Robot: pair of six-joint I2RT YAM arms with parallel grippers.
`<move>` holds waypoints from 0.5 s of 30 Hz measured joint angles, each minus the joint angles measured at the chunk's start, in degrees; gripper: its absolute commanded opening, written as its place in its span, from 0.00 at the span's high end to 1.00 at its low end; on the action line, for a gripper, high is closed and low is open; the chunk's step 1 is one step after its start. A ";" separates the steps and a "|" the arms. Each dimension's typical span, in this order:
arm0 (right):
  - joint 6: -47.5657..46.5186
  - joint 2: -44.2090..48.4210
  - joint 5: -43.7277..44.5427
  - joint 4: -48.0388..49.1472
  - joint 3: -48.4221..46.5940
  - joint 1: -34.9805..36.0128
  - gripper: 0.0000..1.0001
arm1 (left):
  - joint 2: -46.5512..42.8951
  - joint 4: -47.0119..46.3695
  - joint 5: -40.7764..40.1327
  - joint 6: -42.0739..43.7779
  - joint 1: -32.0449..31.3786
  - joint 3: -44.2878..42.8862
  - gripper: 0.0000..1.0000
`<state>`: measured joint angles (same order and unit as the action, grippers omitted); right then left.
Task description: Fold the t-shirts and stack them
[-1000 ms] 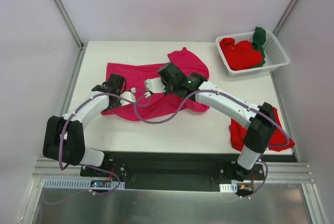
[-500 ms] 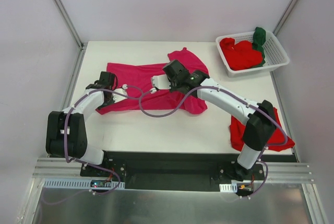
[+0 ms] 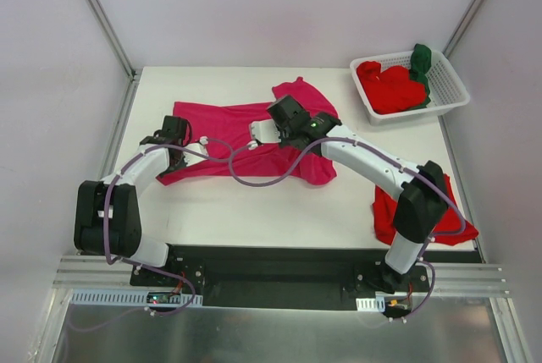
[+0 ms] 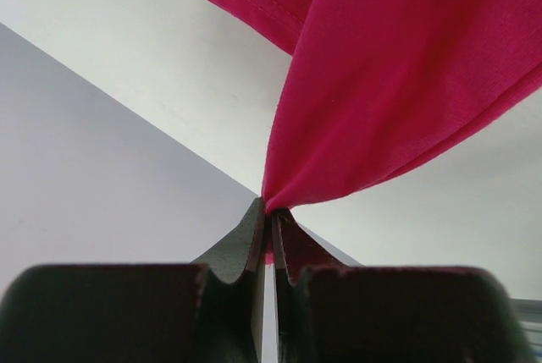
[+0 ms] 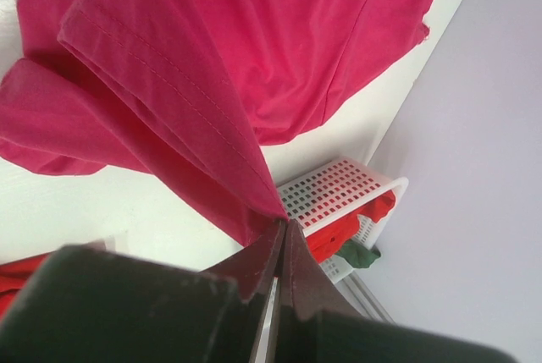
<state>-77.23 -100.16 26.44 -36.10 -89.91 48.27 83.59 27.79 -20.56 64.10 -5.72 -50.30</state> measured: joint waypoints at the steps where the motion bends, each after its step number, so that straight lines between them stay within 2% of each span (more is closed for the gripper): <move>1: -0.20 0.00 0.11 0.20 0.22 -0.24 0.99 | -0.15 -0.02 0.02 0.02 -0.26 0.00 1.00; 15: -3.21 0.13 2.23 1.18 4.11 -7.78 0.99 | -0.42 -0.15 0.52 0.44 -2.97 -3.61 1.00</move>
<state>-80.44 -100.03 28.67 -34.92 -85.80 40.49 83.18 27.64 -20.03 64.53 -8.69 -53.91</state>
